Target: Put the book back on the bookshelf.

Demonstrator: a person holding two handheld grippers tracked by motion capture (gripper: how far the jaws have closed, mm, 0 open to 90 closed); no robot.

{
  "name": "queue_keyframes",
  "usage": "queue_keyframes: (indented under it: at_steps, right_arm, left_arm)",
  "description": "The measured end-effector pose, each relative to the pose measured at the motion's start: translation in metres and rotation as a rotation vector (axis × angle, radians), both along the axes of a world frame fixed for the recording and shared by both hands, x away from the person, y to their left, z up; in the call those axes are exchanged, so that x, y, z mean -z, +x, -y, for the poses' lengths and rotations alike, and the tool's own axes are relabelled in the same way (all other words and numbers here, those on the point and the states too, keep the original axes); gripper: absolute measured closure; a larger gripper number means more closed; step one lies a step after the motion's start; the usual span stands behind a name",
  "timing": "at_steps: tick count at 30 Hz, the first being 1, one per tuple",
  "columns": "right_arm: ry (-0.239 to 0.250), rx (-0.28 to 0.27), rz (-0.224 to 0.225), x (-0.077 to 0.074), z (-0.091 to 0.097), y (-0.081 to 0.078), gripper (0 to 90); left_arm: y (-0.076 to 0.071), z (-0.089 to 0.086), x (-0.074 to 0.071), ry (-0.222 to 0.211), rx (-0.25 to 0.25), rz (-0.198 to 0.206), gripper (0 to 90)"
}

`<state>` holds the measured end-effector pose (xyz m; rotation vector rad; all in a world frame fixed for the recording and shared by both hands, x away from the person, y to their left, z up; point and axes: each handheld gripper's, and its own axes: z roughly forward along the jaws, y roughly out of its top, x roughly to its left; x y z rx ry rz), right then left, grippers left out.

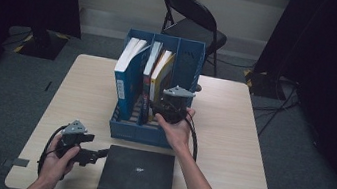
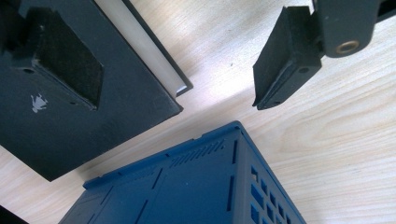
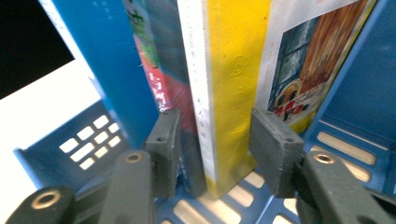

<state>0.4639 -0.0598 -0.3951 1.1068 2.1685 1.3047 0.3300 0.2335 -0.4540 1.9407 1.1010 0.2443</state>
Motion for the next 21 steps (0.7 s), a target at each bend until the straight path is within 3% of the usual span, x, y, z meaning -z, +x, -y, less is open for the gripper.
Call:
queue_keyframes:
  at_steps: [7,13,16,21]
  right_arm:
    - [0.046,-0.03,0.018,-0.006,0.012,-0.017,47.2]
    - [0.045,-0.062,0.033,-0.013,0.021,-0.035,45.6]
    - [-0.002,-0.073,0.03,-0.012,0.025,-0.044,44.9]
    - [0.001,-0.096,0.025,-0.014,0.039,-0.064,43.7]
  left_arm:
    - [0.0,0.0,0.0,0.0,0.003,0.001,16.0]
    - [-0.001,0.001,0.001,0.006,0.004,0.0,16.0]
    - [0.0,0.001,0.001,0.011,0.008,-0.002,16.0]
    - [-0.001,0.001,0.0,0.023,0.005,0.004,16.2]
